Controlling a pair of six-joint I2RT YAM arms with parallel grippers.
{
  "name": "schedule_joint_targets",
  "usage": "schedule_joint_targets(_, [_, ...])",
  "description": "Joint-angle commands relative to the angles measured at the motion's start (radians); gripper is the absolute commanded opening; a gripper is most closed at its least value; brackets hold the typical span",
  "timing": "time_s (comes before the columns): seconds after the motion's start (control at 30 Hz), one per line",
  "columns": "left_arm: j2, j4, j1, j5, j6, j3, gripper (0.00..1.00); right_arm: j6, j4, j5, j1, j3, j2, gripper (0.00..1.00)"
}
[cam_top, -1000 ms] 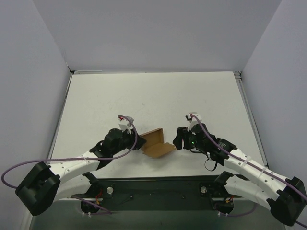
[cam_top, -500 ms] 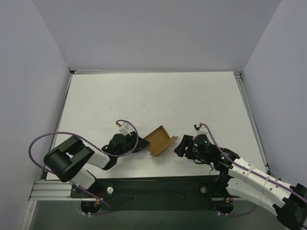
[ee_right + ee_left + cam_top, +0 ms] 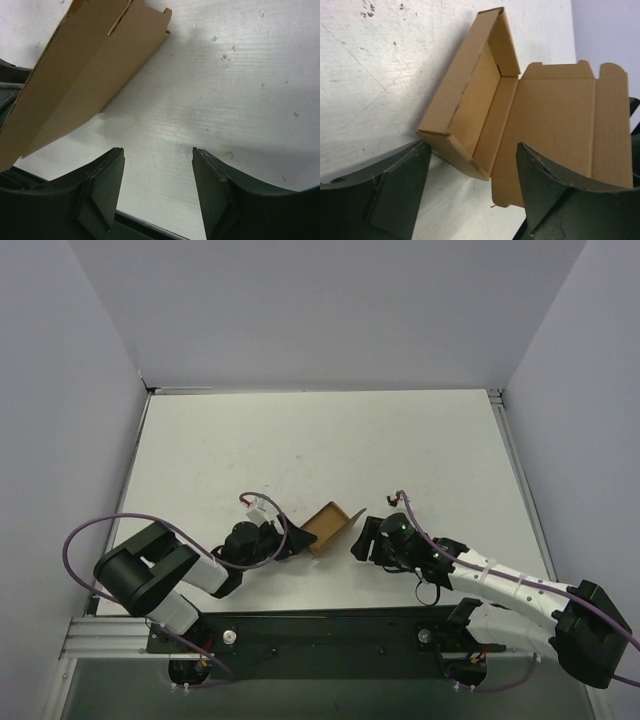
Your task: Fold the paper box
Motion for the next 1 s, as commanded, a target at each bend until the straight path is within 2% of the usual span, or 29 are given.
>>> schedule_joint_targets(0.0, [-0.072,-0.108,0.002,-0.035,0.040,-0.020,0.84,-0.009,0.046,0.079,0.007,0.079,0.045,0.57])
schedule_joint_targets(0.2, [-0.205,-0.269,0.003,-0.072,0.074,-0.051,0.86,-0.011,0.032,0.143,0.002,0.094,0.060,0.57])
schedule_joint_targets(0.37, [-0.381,-0.451,0.014,-0.150,0.139,-0.066,0.86,-0.006,0.010,0.165,-0.003,0.103,0.071,0.56])
schedule_joint_targets(0.53, [-0.483,-0.570,0.066,-0.195,0.252,-0.002,0.86,-0.002,0.018,0.165,-0.009,0.097,0.103,0.55])
schedule_joint_targets(0.7, [-0.356,-0.535,0.114,-0.109,0.356,0.141,0.82,0.001,0.100,0.122,-0.027,0.090,0.163,0.53])
schedule_joint_targets(0.83, [-0.234,-0.420,0.134,-0.022,0.404,0.204,0.77,0.004,0.185,0.053,-0.090,0.080,0.226,0.50])
schedule_joint_targets(0.97, [-0.136,-0.349,0.143,0.027,0.419,0.245,0.67,0.000,0.251,-0.001,-0.130,0.080,0.284,0.47])
